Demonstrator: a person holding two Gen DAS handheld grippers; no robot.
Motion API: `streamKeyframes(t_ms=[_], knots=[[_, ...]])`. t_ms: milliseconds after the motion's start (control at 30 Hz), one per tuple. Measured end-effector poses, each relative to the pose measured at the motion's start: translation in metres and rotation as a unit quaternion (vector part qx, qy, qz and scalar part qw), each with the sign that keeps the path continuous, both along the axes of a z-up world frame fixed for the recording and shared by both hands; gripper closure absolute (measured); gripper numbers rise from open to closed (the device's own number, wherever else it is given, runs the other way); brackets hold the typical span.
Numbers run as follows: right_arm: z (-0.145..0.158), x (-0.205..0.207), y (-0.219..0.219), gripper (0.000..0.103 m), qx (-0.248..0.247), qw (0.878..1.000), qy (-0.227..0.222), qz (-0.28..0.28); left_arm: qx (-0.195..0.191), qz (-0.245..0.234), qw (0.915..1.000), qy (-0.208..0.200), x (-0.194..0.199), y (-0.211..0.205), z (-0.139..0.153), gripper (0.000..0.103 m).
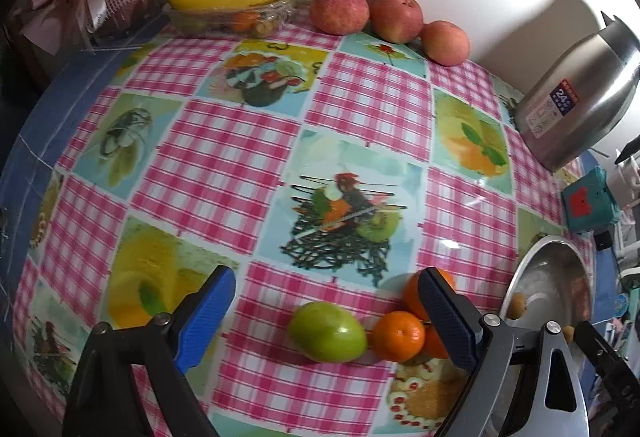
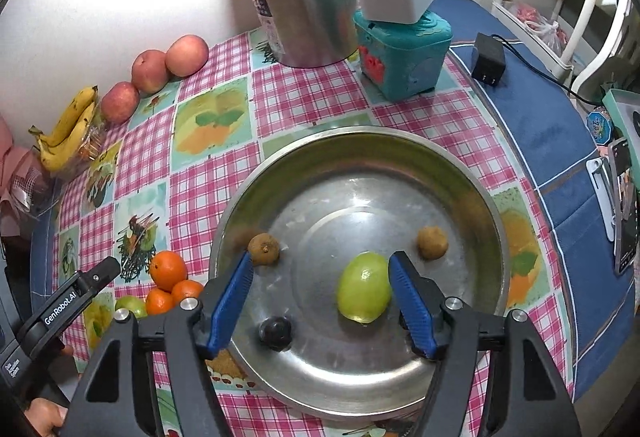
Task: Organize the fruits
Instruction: 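Withdraw both open tools from the bowl toward the oranges and green apple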
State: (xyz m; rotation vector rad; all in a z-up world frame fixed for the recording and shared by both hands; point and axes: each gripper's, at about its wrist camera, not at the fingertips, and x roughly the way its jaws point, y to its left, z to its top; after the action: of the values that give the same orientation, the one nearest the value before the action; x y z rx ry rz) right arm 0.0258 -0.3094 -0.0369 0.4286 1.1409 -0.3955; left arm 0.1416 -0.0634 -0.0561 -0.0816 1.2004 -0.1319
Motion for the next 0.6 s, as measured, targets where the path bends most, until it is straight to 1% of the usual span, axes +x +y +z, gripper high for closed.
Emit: streamKeyframes(t_ms=[67,100,133,500,600], knots=[[0.000,0.000,0.001,0.026,-0.004,1.000,0.002,0.003,0.003,0.004,1.0000,-0.001,-0.001,0.005,0.000,0.000],[0.000,0.000,0.002,0.019,-0.006,1.000,0.002,0.004,0.002,0.005,1.0000,-0.002,-0.002,0.007,0.000,0.000],[0.000,0.000,0.002,0.016,-0.007,1.000,0.000,0.004,0.001,0.006,1.0000,-0.002,-0.002,0.010,0.000,0.000],[0.002,-0.001,0.009,0.016,-0.009,1.000,-0.010,0.009,0.012,0.011,0.9997,-0.017,-0.012,0.033,0.007,0.000],[0.002,0.000,0.014,0.008,-0.013,1.000,-0.008,0.015,0.023,0.011,0.9995,-0.021,-0.015,0.038,0.009,0.000]])
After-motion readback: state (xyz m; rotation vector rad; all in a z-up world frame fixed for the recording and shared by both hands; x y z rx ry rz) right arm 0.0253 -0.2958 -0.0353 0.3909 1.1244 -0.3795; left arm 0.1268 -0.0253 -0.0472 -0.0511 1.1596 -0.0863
